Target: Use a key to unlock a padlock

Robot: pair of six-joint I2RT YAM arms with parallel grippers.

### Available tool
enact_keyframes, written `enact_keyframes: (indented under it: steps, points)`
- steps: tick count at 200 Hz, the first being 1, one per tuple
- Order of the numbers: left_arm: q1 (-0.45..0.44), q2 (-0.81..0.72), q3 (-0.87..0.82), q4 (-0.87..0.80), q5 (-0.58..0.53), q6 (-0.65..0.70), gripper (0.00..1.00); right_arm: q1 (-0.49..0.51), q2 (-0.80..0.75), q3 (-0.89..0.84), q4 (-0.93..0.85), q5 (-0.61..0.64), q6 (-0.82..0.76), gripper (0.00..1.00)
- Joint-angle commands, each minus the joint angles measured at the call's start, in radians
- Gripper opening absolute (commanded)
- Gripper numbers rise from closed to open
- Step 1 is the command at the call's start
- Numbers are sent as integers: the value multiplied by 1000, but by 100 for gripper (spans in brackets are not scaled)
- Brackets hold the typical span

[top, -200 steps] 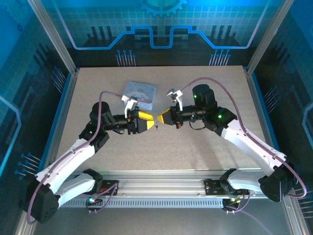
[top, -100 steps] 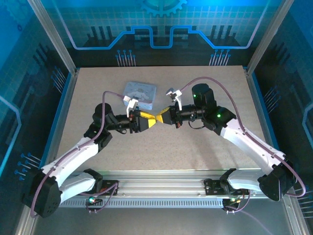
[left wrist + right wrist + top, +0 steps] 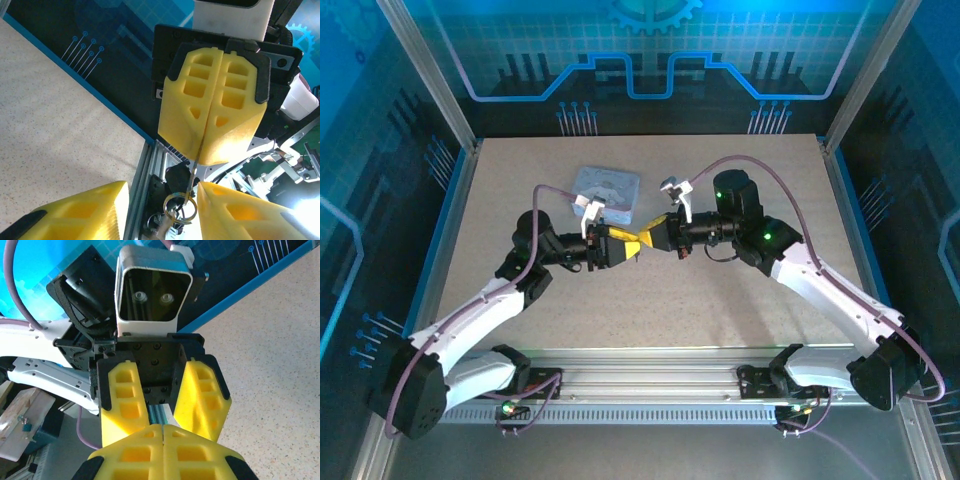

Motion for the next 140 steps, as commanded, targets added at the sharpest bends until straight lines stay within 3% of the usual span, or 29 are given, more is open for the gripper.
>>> enact_keyframes:
  steps: [1, 99, 140]
  points:
    - [-6, 11, -18, 52, 9, -15, 35, -8, -9, -15, 37, 16, 18, 0]
    - [-5, 0, -25, 54, -9, -14, 0, -17, -3, -31, 40, 4, 28, 0]
    - [-4, -5, -22, 11, -19, 0, 0, -26, -13, -42, 48, 40, 47, 0]
